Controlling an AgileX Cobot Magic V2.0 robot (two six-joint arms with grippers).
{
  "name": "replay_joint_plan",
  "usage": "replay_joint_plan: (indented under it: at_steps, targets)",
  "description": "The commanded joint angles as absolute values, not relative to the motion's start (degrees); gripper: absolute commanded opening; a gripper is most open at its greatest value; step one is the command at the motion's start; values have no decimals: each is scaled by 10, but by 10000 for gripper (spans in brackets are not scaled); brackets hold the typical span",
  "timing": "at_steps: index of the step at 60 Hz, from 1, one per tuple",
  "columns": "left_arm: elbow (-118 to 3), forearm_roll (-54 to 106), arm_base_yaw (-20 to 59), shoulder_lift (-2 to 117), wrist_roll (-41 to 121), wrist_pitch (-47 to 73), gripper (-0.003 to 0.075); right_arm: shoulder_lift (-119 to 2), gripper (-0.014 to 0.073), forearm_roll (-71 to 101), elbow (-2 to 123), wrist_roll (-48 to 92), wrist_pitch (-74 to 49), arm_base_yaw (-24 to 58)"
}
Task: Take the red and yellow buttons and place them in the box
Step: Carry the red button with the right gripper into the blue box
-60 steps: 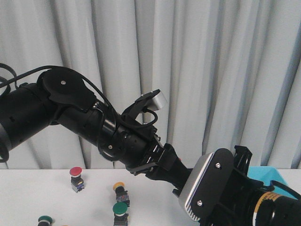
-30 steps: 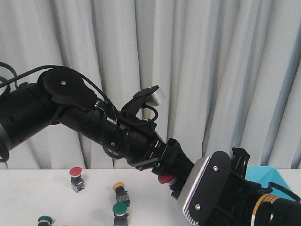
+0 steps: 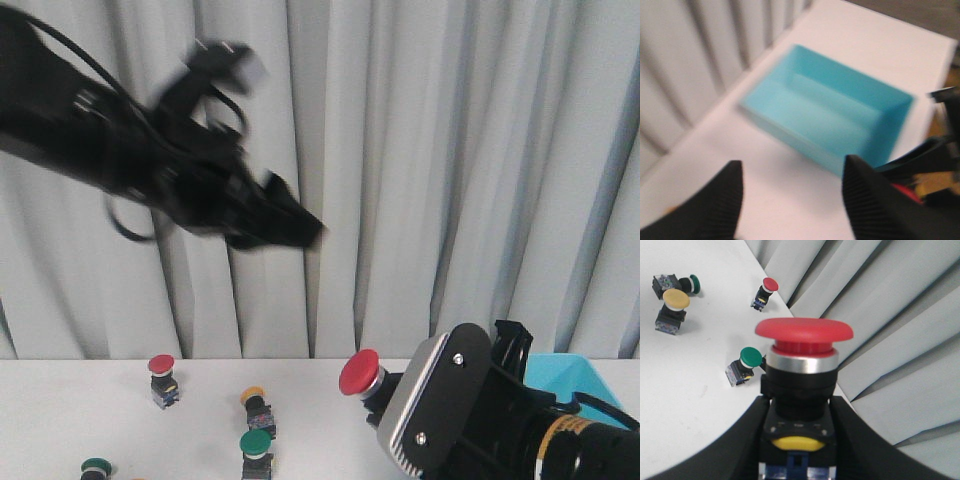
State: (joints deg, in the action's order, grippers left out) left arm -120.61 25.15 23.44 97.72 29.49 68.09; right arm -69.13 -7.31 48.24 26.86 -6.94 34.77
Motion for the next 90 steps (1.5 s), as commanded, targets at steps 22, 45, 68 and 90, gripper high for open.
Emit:
replay_joint_plan:
  at_steps: [22,45,68,90]
  targets:
    - [-1195,5,218,863,190,714,-6,-702,9,-19,608,29,-30,89]
    - [-1062,-11,218,864,187,698,-6,-908,23,-22,621,35,-116,51]
    - [-1055,-9,218,862,182,696,-2,-1046,111,-11,621,30,-135,51]
    - [-1055,-11,218,862,143,695,5,-1069,414,-7,633,30,-152,51]
